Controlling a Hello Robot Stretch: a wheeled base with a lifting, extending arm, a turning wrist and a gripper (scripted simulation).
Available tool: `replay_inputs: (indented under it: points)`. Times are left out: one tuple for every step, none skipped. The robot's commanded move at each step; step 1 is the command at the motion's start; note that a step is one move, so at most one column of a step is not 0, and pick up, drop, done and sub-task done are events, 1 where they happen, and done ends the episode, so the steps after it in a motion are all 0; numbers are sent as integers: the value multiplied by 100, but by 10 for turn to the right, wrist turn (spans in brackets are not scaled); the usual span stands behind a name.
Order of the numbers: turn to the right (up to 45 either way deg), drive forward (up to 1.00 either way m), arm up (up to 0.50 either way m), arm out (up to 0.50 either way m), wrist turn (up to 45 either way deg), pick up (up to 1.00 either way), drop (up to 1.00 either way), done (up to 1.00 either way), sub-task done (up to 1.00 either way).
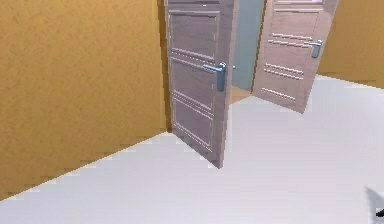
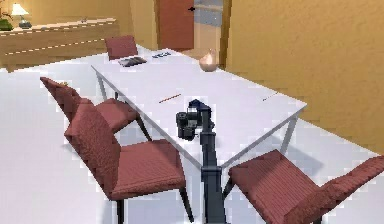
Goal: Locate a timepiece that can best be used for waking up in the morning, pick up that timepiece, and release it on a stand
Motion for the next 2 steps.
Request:
replay_inputs:
  points:
    - [0, 0, 26, 0, 0, 0, 0, 0, 0]
    - [0, 0, 0, 0, -450, 0, 0, 0, 0]
